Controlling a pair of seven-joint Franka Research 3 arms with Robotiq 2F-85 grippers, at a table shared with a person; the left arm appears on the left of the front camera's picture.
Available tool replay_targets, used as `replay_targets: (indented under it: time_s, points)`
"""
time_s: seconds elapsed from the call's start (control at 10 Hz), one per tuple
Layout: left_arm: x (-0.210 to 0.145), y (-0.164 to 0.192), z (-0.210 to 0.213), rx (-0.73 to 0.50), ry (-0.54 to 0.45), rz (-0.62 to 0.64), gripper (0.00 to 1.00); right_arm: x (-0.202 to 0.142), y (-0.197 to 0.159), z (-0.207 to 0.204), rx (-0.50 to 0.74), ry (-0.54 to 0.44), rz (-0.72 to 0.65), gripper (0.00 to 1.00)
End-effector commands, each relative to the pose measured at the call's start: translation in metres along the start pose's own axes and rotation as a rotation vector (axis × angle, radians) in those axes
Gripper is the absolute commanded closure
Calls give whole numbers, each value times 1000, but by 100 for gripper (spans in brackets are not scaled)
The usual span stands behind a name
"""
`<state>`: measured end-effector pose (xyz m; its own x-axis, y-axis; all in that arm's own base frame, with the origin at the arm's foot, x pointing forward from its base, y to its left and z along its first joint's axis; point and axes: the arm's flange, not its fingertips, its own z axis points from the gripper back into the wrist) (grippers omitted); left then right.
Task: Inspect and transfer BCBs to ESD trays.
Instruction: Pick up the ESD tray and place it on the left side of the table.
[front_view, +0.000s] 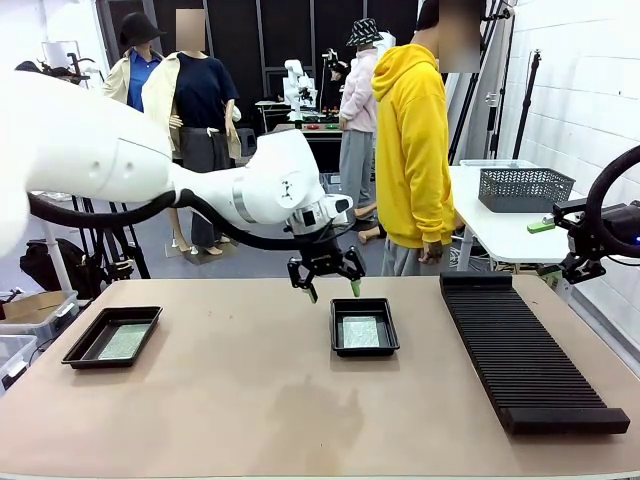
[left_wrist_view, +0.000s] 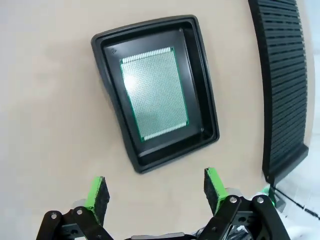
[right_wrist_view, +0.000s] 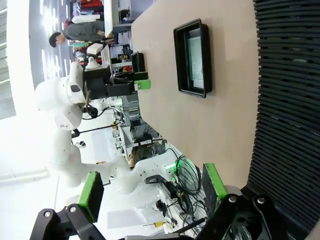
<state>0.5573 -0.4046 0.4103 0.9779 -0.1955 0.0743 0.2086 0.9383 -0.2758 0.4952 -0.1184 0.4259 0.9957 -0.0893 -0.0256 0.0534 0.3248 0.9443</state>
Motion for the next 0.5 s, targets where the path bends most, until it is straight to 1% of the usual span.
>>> replay_targets:
  time_s: [0.0,0.2,0.4]
  points:
    - [6,-15,-19,62,-72,104,0,0,1,0,0,0,-2,0]
    - [10,-11,-35,105,-46,174,0,0,1,0,0,0,-2,0]
    - [16,-3,-47,137,-43,232,0,0,1,0,0,0,-2,0]
